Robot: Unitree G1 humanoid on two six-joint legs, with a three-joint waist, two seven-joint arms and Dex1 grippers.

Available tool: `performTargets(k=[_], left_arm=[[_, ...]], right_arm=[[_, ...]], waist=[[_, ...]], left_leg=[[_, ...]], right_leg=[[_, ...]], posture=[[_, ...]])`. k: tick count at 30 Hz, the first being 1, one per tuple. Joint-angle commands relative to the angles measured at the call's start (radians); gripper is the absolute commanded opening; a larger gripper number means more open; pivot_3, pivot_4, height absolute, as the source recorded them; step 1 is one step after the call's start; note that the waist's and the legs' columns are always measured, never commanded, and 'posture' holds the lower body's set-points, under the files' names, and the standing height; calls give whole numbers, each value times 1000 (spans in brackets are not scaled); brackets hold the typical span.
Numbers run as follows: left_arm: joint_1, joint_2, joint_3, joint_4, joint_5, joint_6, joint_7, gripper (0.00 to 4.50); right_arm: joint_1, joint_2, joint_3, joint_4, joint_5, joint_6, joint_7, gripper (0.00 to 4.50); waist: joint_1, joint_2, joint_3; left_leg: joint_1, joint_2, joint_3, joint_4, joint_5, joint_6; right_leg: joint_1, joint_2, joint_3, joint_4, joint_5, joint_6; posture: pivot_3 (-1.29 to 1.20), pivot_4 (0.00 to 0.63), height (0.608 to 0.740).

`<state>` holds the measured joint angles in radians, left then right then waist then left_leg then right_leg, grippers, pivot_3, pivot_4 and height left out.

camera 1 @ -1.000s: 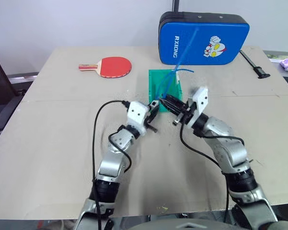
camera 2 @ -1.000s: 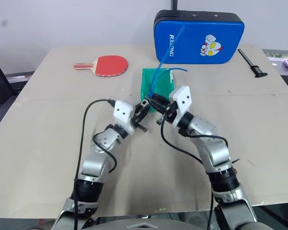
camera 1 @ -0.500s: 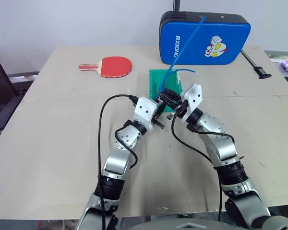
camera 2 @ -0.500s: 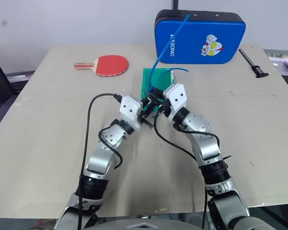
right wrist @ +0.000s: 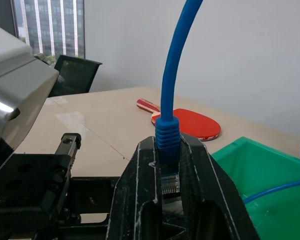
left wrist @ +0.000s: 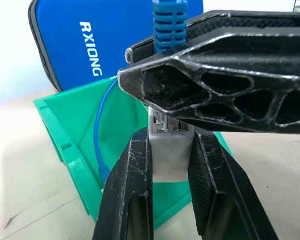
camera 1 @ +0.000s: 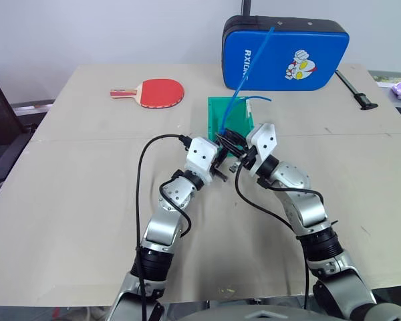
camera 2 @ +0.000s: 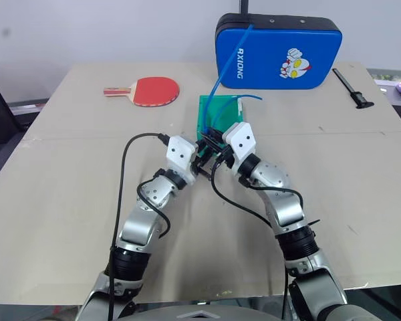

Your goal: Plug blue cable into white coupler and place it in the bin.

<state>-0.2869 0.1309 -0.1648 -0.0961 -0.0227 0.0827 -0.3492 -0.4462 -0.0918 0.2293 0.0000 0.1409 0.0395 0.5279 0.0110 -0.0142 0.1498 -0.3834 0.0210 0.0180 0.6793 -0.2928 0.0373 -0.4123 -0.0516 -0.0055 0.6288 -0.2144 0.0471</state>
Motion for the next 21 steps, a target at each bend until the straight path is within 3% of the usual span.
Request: performTargets(k=[1,10,17,21], left_arm=[[-17,-16,-1,-66,-11,-22,8,365],[-5,-24,-14,-80,-9,-7,7,365],[6,-30,-12,-94,-17,9,8,365],[24,-28,-15,-102,-37,37,-16,365]], right_arm=[[25,2,17,-1,-42,29,-39,0],[57,37,18,2,-112,191,-183,0],[100,33,84,38,-143,256,-167,0],[134,15,107,115,-145,203,-130,0]], waist=[[0,0,0],[0,0,0],[0,0,0],[-1,0,0]], left_leg=[[0,0,0,0,0,0],[0,0,0,0,0,0],[0,0,0,0,0,0],[0,0,0,0,0,0]], right_leg=[[0,0,0,0,0,0],[0,0,0,0,0,0],[0,0,0,0,0,0],[0,0,0,0,0,0]], posture=[[0,150,728],[0,150,728],[0,150,728],[0,150,728]])
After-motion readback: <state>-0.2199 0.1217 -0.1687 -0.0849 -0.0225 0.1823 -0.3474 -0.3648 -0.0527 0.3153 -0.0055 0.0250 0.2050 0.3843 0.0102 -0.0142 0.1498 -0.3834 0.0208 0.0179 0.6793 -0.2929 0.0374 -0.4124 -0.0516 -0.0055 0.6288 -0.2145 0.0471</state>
